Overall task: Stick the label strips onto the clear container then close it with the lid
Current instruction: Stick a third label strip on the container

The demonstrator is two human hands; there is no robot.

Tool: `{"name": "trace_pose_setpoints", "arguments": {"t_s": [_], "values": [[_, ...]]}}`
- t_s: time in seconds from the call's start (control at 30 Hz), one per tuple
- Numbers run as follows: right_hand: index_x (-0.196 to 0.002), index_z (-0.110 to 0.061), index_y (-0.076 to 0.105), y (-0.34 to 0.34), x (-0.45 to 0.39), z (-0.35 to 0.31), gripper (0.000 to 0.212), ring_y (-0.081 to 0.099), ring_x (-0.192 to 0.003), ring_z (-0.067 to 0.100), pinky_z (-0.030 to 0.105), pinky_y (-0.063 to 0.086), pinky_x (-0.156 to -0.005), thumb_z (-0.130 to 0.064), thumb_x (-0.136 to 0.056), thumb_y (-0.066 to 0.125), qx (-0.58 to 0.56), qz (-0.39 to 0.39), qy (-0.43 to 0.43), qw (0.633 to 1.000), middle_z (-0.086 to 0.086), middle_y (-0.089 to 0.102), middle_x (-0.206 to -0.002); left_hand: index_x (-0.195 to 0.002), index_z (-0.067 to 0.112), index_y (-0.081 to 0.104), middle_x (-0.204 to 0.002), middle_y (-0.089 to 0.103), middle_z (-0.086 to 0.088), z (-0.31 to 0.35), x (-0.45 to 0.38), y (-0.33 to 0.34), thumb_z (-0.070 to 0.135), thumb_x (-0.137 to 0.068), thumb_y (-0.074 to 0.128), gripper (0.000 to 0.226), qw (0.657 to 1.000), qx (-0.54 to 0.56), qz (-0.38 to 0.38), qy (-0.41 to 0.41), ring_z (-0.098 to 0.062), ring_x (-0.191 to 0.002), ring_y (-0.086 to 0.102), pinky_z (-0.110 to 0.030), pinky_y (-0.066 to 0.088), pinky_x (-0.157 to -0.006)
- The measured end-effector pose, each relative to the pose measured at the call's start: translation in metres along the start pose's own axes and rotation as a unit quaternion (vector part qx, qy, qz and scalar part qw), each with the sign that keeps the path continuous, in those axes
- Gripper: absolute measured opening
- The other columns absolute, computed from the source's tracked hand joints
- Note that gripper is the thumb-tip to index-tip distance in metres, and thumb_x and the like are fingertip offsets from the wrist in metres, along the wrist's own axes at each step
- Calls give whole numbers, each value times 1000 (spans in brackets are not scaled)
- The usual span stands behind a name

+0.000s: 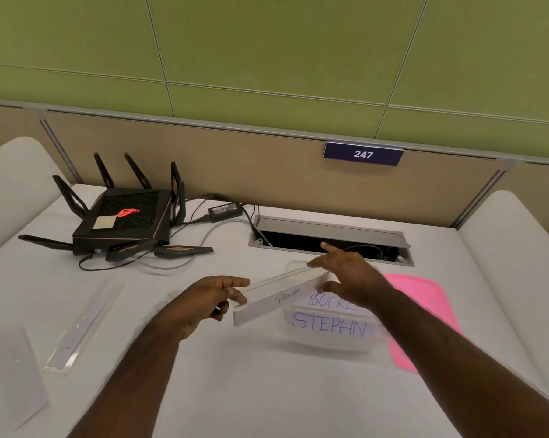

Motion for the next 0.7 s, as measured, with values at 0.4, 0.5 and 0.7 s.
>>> {"name": "trace_pose_setpoints", "arguments": {"t_s": [0.4,0.5,0.7], "values": [[-129,-43,56,-15,73,89,51,39,-138,17,38,31,-111,-54,-80,67,-2,-28,176,984,2,48,-147,-119,29,64,-117,61,13,56,-57,84,30,-81,75,39,909,-342,43,234,-9,-98,57,-8,40,-79],[-129,-41,55,-11,83,100,51,36,-140,16,42,28,-111,-55,-82,65,22,-21,205,978,-1,50,-146,-121,34,62,-126,61,16,53,-72,99,35,-84,68,37,871,-417,91,244,-11,-113,53,-24,40,-94],[-128,-33,58,5,85,97,53,45,-124,20,41,32,-97,-54,-80,66,131,8,211,969,-6,60,-129,-109,21,69,-107,70,1,51,-83,134,27,-80,74,31,750,-567,146,307,-24,-98,60,-36,46,-79]]}}
Point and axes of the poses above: each hand's wrist, its own x-axis away from the middle knuckle, its own y-axis out of the palm, z = x × y, the point moved 7 cm from there along -x, towards the middle knuckle
